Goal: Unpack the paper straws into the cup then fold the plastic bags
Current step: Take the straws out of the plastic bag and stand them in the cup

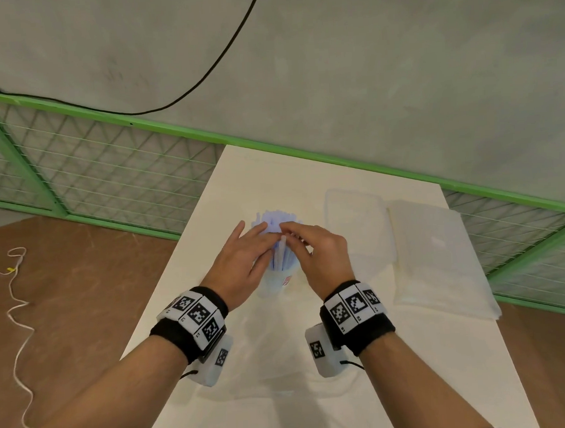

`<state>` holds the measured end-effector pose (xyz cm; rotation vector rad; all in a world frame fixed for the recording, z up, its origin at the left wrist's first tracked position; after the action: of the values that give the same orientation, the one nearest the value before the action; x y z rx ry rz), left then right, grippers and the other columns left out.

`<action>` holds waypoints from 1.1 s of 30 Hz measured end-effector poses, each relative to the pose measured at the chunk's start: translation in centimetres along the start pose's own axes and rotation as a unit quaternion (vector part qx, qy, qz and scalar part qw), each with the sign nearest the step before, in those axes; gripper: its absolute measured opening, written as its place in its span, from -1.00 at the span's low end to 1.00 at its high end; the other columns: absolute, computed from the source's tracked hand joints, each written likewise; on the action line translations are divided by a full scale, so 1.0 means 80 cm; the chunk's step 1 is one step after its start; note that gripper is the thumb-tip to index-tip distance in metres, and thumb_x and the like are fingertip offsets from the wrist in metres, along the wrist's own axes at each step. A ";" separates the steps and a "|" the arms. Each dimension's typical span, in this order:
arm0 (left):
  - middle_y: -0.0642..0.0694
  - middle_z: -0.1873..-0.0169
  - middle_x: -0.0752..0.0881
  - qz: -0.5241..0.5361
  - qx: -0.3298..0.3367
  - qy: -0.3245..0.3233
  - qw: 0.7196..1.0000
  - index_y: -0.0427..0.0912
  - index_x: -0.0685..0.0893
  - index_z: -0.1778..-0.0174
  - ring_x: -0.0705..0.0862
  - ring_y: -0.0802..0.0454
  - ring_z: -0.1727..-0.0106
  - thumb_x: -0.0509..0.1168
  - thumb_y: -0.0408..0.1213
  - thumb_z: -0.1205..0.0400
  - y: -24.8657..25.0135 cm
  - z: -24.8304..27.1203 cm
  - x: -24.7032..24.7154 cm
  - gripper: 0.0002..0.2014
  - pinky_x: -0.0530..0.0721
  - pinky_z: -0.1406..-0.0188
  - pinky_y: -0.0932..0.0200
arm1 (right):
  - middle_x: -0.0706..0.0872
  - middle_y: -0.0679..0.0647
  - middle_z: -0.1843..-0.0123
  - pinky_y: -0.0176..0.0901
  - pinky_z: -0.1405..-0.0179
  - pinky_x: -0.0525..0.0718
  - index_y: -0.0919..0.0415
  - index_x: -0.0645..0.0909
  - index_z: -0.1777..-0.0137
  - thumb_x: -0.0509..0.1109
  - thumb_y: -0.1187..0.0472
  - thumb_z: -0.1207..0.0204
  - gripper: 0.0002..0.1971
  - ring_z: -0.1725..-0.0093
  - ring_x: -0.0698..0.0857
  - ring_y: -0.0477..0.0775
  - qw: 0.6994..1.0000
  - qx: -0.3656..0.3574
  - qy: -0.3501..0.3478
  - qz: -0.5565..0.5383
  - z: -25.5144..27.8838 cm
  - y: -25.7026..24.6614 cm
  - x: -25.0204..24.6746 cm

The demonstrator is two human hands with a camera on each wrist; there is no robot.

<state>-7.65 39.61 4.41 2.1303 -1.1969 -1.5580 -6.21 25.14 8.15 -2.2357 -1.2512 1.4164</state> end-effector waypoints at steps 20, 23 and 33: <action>-0.04 -0.65 0.28 -0.110 0.030 -0.004 0.993 -0.19 0.23 -0.67 0.16 0.07 -0.70 0.00 -0.16 -0.74 -0.007 0.026 0.007 -0.46 -0.02 -0.70 0.00 | 0.56 0.04 -0.50 -0.34 -0.49 0.30 0.21 0.45 -0.54 0.15 0.16 -0.71 -0.58 -0.46 0.49 -0.05 1.000 -0.027 -0.005 0.001 0.024 -0.027 -0.019; -0.01 -0.69 0.18 -0.139 0.025 -0.035 0.989 -0.17 0.12 -0.70 0.06 0.13 -0.71 -0.04 -0.16 -0.72 -0.006 0.033 0.017 -0.42 -0.09 -0.70 0.00 | 0.72 0.04 -0.30 -0.09 -0.25 0.58 0.21 0.57 -0.43 0.27 0.28 -0.65 -0.64 -0.25 0.67 0.03 0.991 -0.105 -0.002 0.083 0.032 -0.029 -0.001; -0.12 -0.64 0.31 -0.240 0.062 -0.030 0.968 -0.25 0.27 -0.65 0.22 -0.02 -0.68 0.01 -0.22 -0.68 -0.001 0.030 0.020 -0.43 0.06 -0.65 -0.11 | 0.82 -0.05 0.08 -0.21 0.11 0.63 0.14 0.76 -0.09 0.42 0.14 -0.60 -0.84 0.05 0.63 -0.13 0.996 -0.030 0.075 0.030 0.017 -0.008 -0.003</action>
<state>-9.55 39.14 2.33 2.6167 -0.8475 -1.7815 -7.72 24.97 7.97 -2.3879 -1.2031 1.2189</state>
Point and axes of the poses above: each hand's wrist, its own z-axis away from the middle knuckle, its own x-axis out of the palm, y = z × x, the point moved 6 cm from there along -z, towards the middle knuckle
